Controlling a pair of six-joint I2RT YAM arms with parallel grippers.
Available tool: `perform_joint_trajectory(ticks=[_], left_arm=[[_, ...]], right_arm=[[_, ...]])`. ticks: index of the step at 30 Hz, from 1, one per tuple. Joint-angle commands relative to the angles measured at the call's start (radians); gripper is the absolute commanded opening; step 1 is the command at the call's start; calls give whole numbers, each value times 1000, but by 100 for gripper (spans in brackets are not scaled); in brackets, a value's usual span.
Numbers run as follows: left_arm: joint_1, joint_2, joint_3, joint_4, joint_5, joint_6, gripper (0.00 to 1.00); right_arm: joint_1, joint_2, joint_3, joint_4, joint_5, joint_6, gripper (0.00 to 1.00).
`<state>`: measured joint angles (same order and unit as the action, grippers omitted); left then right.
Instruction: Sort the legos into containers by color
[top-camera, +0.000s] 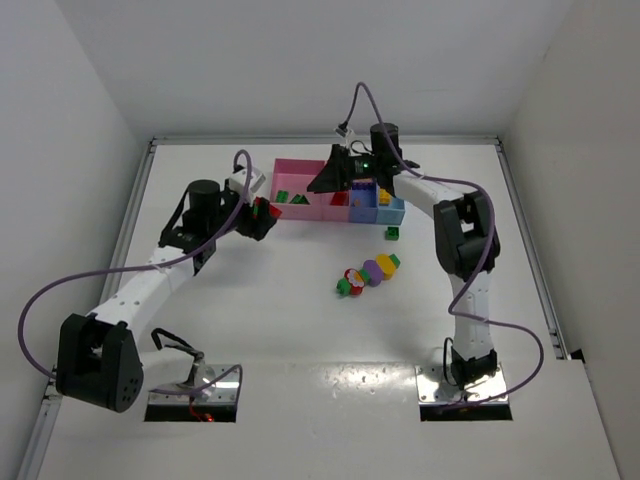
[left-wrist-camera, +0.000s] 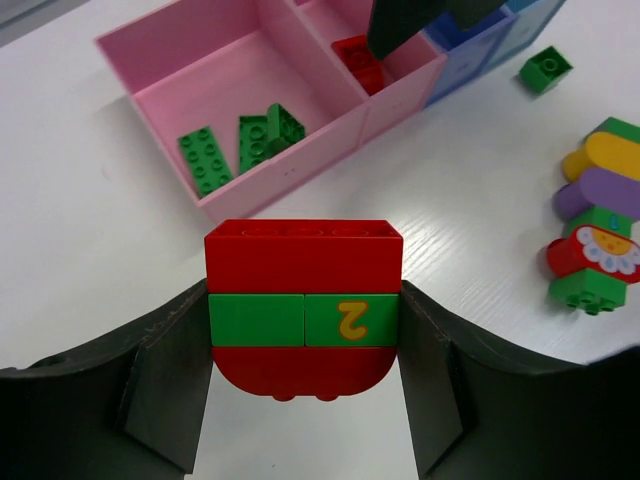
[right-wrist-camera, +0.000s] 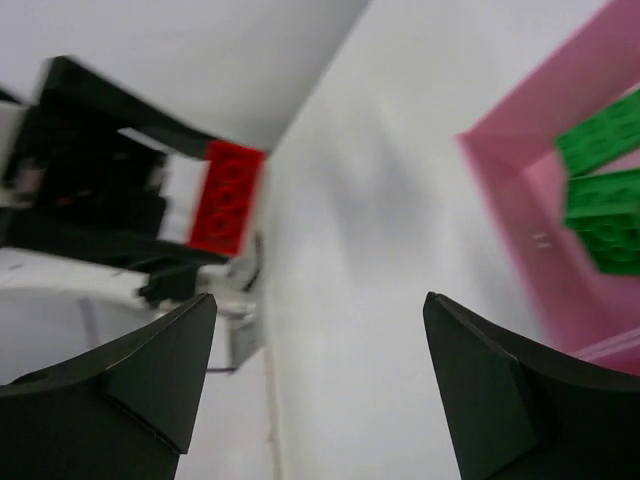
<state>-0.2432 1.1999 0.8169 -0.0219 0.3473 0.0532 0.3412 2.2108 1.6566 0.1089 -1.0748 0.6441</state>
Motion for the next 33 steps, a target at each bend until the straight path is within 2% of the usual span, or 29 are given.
perform_joint_trajectory(ticks=[1,11,17,22,25,26,31,32,33], left_arm=[[-34,21,59,71,85,-26,28],[-168,30,77,71,29,39,29],[-188,30,87,80,1,59,29],[-206,30,96,80,-8,70,29],[-215,30,96,80,-18,79,29],[-215,30,96,89,-18,79,29],[-234,40,96,89,-27,99,29],[-234,40,96,89,-27,99,29],[-243,40,96,89,-37,108,31]], right_arm=[[25,-106,-57,309,-255,283,84],[70,-151,-115,261,-269,272,86],[88,-160,-152,180,-249,189,86],[88,-160,-152,34,-218,57,84],[88,-160,-152,34,-218,48,73],[97,-160,-152,34,-218,48,67],[107,-160,-141,34,-227,48,49],[107,-160,-141,44,-228,48,44],[107,-160,-141,44,-228,48,34]])
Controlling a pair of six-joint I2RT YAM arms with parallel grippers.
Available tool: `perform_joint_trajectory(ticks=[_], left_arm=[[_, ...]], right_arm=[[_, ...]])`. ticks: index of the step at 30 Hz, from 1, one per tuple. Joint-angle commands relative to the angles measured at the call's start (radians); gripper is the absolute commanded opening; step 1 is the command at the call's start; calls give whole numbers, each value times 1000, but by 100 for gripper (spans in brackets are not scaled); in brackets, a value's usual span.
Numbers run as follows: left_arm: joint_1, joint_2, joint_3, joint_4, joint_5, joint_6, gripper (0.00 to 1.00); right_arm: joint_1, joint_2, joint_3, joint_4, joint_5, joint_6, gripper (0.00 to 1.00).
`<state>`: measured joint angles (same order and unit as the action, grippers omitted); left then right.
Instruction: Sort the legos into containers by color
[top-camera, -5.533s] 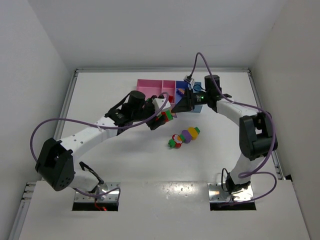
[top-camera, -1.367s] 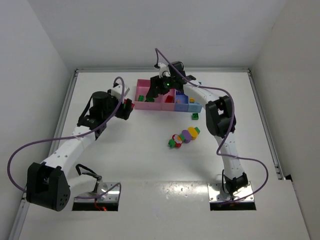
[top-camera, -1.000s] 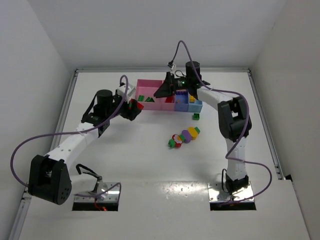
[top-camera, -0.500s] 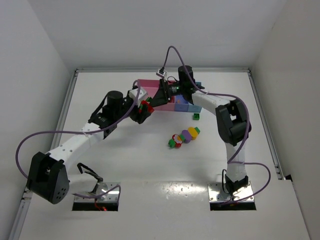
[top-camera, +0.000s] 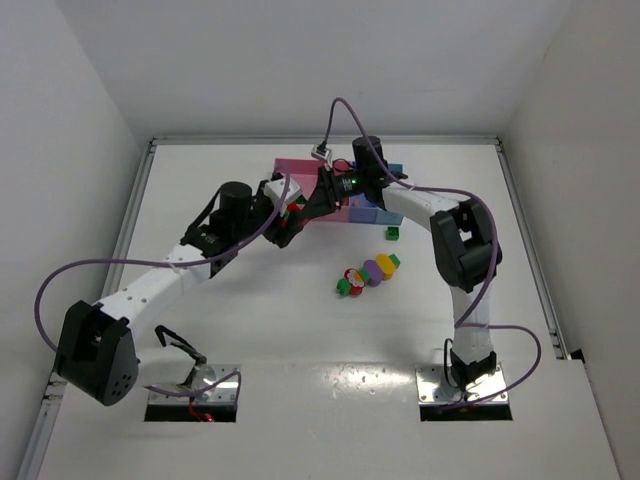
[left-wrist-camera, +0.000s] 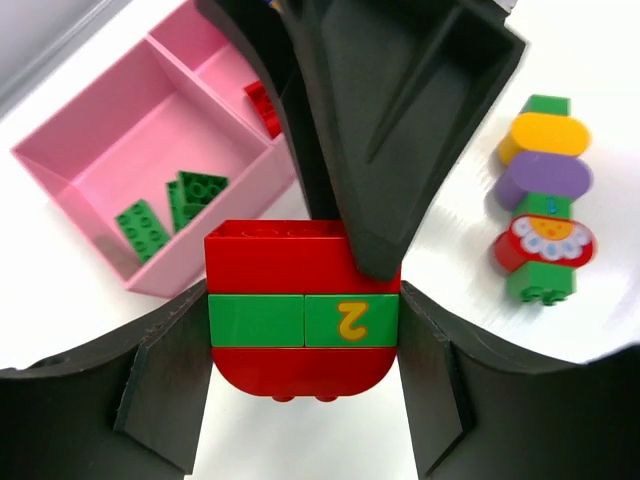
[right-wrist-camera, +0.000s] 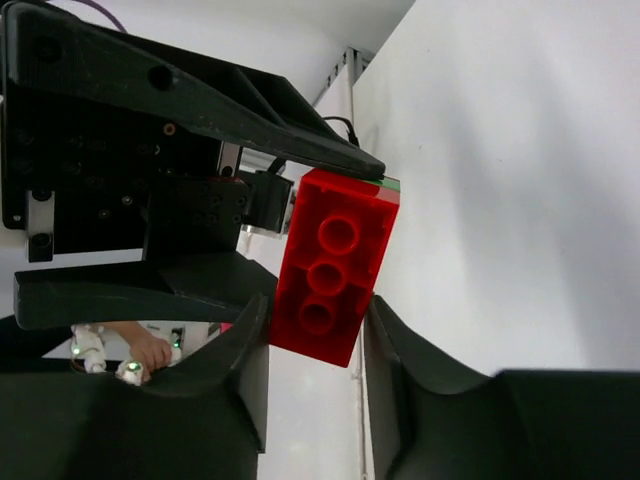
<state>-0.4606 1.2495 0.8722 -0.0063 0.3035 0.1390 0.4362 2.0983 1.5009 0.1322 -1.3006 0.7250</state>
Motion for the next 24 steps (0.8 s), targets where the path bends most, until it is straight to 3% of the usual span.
perform_joint_trajectory(ticks=[1,3,4,8,15,21,24], left_arm=[[-26,-10,40,74,6,22,33],[-26,-1,40,74,-3,22,43],[-26,-1,40,74,-3,22,54],[-26,-10,30,63,8,-6,74],[112,-42,33,63,195,-189,88],[184,-62,65,-20,431,-254,89],[258,-49,34,40,616,-409,88]], right_arm=[[21,-47,15,33,-11,-33,28],[21,-47,15,33,-11,-33,15],[21,-47,15,44,-11,-33,11],[0,-67,-7,63,-11,-33,3],[-60,-110,-37,63,-20,-33,0],[-111,-155,-57,72,-38,-33,0],[-122,-181,-68,72,-48,-33,0]])
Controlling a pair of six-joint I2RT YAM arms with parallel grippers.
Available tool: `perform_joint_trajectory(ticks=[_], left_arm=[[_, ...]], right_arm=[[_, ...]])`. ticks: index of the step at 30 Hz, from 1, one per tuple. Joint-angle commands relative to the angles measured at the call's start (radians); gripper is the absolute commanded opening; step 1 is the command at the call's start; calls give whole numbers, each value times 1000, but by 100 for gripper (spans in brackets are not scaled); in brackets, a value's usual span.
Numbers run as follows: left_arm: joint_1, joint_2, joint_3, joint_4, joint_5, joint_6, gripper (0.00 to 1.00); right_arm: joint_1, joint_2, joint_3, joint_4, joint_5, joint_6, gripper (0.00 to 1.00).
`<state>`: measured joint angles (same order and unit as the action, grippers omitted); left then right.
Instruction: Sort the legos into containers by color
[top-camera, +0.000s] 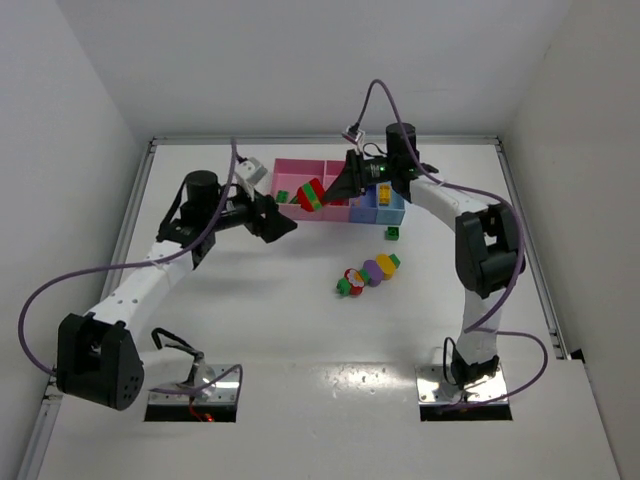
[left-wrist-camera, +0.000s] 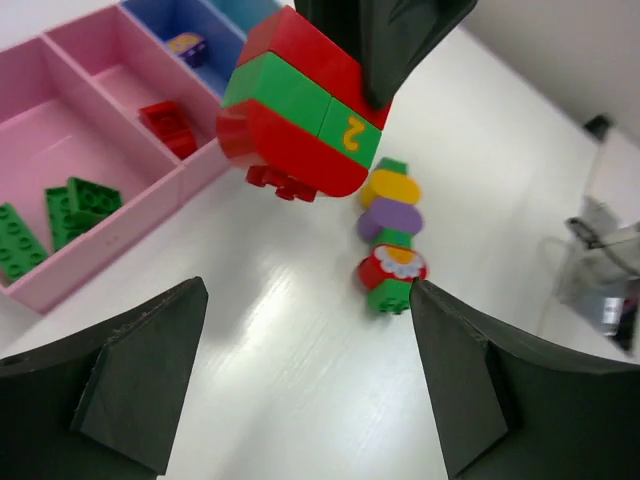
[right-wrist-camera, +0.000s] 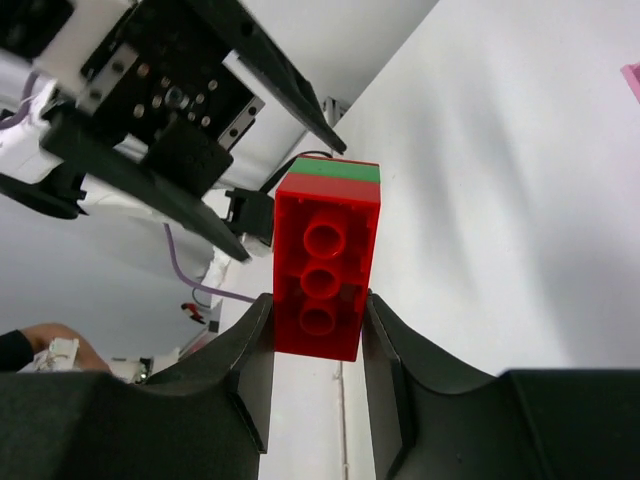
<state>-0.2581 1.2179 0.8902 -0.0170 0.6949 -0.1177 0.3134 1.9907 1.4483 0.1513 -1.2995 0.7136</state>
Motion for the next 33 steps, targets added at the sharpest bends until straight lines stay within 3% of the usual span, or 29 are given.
perform_joint_trajectory(ticks=[1,2,4,5,12,18,22,30,33], left_arm=[[71,-8,-5,193,271,-224,88],[101,6,-76,319,347,-435,88],[123,26,-138,665,382,-656,88],[123,58,-139,704,382,-750,88],[134,172,-85,804,429,-852,84],[114,206,-63,782,420,-804,75],[105,226,-42,749,420,-775,63],[95,247,-42,769,419,-775,59],[95,256,-42,769,431,-775,44]], right_arm=[[1,-73,-28,62,-58,-22,0],[1,-85,-28,62,-69,-22,0],[1,-95,-52,71,-69,-13,0],[1,-95,-63,80,-78,-13,0],[21,-125,-63,91,-87,7,0],[30,-135,-63,100,-96,17,0],[52,-135,-63,110,-106,26,0],[82,-135,-63,137,-106,58,0],[82,-125,-54,146,-106,67,0]])
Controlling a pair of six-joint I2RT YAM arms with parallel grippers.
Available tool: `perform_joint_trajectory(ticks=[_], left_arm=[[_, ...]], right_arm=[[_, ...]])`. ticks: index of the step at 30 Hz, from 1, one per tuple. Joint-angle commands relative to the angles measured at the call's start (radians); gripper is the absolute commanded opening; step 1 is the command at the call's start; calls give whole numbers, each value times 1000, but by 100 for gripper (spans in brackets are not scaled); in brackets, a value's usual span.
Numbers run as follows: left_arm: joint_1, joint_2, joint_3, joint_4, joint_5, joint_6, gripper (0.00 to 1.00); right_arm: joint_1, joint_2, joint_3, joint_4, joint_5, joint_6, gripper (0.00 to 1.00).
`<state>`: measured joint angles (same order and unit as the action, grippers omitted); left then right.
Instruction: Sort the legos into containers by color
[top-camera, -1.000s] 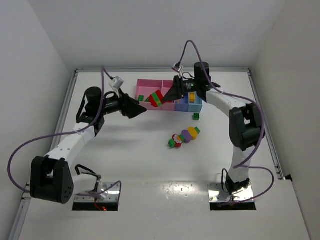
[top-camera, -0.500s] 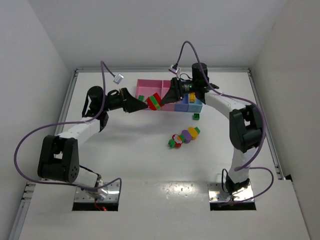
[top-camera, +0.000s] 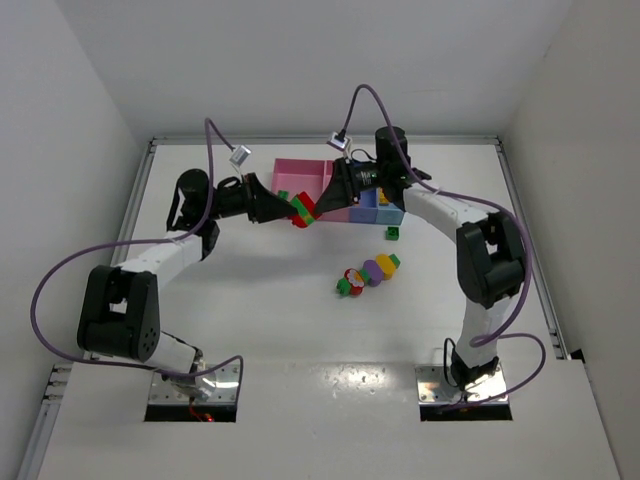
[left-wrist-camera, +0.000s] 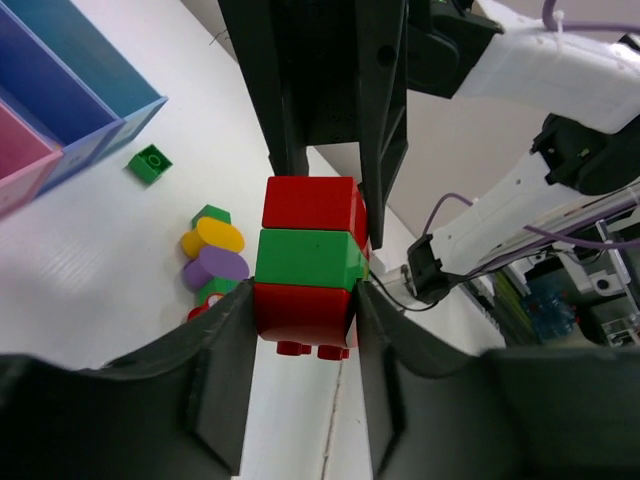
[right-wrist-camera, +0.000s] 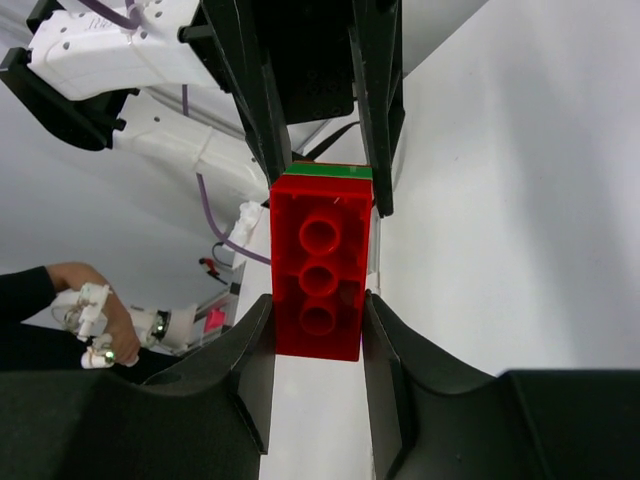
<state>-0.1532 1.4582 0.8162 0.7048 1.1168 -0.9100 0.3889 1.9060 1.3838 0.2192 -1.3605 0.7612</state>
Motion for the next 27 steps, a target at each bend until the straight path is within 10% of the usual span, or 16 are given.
perform_joint_trajectory(ticks=[1,9,27], left_arm=[[-9,16,32,56,21,17,40],[-9,-12,-3,1,58,46,10],[11,-116,-25,-373,6,376,9]], right_arm=[[7,-41,11,78,-45,20,0],[-74,-13,41,98,-15,20,0],[-211,-73,-51,-18,37,-100,0]])
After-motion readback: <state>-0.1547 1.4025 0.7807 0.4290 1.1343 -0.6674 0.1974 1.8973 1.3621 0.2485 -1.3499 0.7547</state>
